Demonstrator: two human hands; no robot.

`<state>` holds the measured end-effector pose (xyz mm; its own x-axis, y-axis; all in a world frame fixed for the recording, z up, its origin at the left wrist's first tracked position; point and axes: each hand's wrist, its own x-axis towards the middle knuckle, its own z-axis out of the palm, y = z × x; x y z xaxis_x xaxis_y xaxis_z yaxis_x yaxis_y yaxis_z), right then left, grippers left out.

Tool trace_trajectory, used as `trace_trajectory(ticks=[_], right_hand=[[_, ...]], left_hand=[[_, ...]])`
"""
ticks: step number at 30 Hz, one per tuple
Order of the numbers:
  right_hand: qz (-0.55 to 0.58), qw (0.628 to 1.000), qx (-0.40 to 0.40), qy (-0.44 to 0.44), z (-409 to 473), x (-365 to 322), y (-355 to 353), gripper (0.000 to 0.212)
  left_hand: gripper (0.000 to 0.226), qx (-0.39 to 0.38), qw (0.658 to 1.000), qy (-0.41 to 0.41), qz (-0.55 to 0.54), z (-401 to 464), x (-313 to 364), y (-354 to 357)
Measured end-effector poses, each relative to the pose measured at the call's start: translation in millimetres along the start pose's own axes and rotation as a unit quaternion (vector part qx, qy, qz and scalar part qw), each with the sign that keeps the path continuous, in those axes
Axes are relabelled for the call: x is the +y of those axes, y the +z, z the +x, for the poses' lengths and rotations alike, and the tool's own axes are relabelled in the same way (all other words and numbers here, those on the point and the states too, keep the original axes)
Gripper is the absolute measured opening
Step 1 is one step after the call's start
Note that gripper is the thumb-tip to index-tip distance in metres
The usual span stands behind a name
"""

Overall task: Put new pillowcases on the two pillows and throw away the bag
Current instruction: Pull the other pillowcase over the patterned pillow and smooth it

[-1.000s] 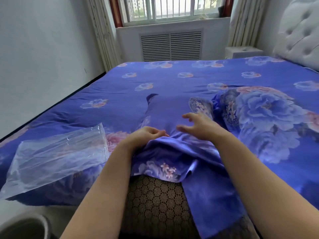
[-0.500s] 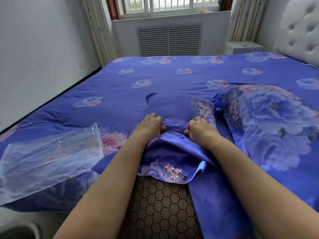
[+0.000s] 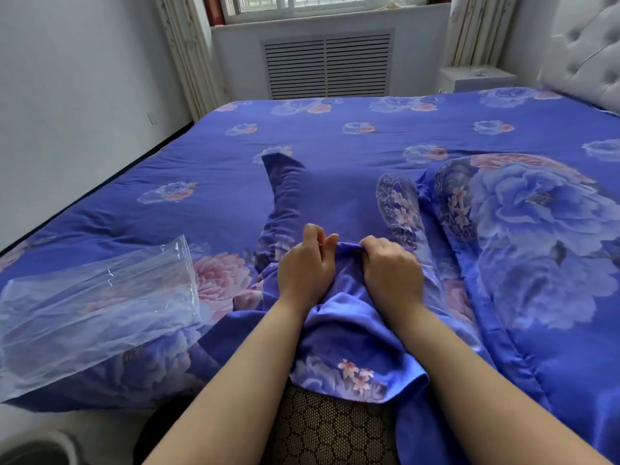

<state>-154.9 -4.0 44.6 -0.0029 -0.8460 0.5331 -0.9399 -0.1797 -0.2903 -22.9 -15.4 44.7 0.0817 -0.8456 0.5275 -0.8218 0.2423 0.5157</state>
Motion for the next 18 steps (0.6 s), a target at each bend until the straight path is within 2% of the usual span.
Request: trace_trajectory(ticks=[2,3,6,7,8,11,13,18], right_hand=[[0.069,0.997,-0.019,0.026,-3.2,-5.3,-7.4,0.016],[0.119,0.990,-0.070,0.033,-2.0,-9.0,-10.1,0.027],[0.286,0.921,-0.250,0.090,5.0,-14.2,-14.5,0.048],[0.294,0.910,-0.269,0.117,5.3,-13.7,-12.6,0.050],[0.276,0.915,-0.265,0.126,6.6,-11.1,-10.6,0.050],[0.113,0.967,-0.204,0.104,9.2,2.5,-3.8,0.044],[0.094,0.971,-0.201,0.093,9.6,9.8,0.0,0.042],[0.156,0.972,-0.176,0.013,-4.0,13.4,-5.6,0.046]], left_hand=[[0.045,0.018,0.999,0.001,0.028,-2.7,-4.7,1.5],[0.051,0.024,0.999,0.002,0.037,-2.1,-8.5,2.9],[0.055,0.046,0.998,0.017,0.040,-1.2,-13.8,4.5],[0.057,0.046,0.998,0.014,0.047,-3.7,-14.1,4.8],[0.060,0.029,0.999,0.006,0.046,-5.1,-11.5,3.3],[0.065,-0.086,0.996,-0.009,0.014,-10.8,-5.6,-0.7],[0.065,-0.128,0.991,0.012,-0.041,-21.3,-5.7,-8.1],[0.052,-0.067,0.997,-0.003,-0.046,-28.0,-24.3,-12.0]])
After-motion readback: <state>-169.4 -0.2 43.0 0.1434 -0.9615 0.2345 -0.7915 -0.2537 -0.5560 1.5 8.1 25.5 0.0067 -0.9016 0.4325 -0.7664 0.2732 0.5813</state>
